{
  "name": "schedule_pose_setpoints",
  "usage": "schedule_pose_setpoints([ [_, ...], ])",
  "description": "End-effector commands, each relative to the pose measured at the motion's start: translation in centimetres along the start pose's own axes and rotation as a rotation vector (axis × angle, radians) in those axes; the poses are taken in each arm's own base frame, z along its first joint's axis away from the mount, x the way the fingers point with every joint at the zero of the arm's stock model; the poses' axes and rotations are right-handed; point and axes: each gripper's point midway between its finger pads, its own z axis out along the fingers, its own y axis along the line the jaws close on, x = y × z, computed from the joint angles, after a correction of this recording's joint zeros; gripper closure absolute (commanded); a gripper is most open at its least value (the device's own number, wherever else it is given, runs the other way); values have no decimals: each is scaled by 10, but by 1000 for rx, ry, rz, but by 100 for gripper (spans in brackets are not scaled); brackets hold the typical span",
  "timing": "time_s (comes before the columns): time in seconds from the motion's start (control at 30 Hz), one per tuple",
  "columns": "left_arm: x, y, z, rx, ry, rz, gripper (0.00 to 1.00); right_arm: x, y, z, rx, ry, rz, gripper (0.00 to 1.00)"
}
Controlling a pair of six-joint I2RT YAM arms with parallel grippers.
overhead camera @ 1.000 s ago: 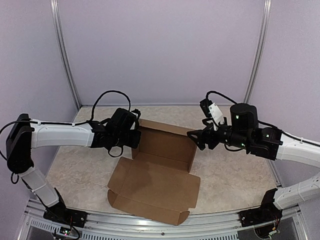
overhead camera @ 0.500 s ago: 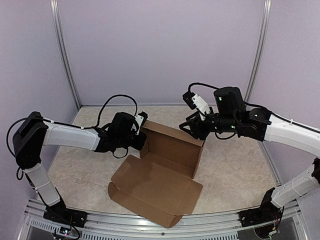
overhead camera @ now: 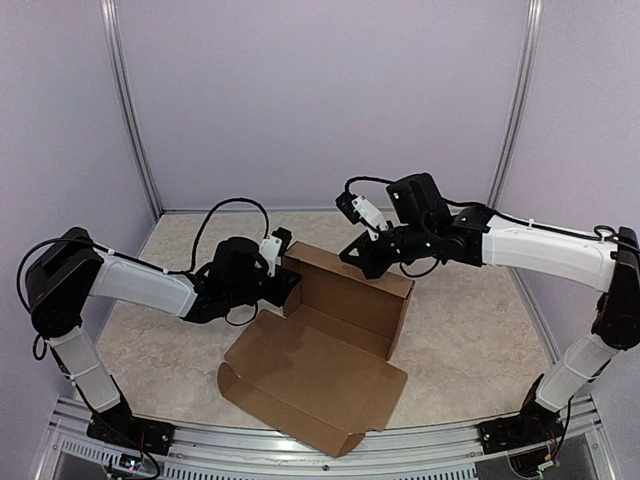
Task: Fold the paper box
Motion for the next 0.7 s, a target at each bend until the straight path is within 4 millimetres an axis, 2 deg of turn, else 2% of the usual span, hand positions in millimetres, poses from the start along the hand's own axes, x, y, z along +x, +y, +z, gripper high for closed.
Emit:
schedule_pose_setpoints([
  [0.0, -6, 0, -5, 15, -87, -8, 72, 2, 1, 9, -34, 21, 44, 100],
  [0.33, 5, 6, -12, -1, -133, -39, 70, 13, 0, 21, -44, 57, 76, 100],
  [0.67, 15, 2, 1, -14, -139, -73, 71, 13, 0, 20, -42, 60, 78, 100],
])
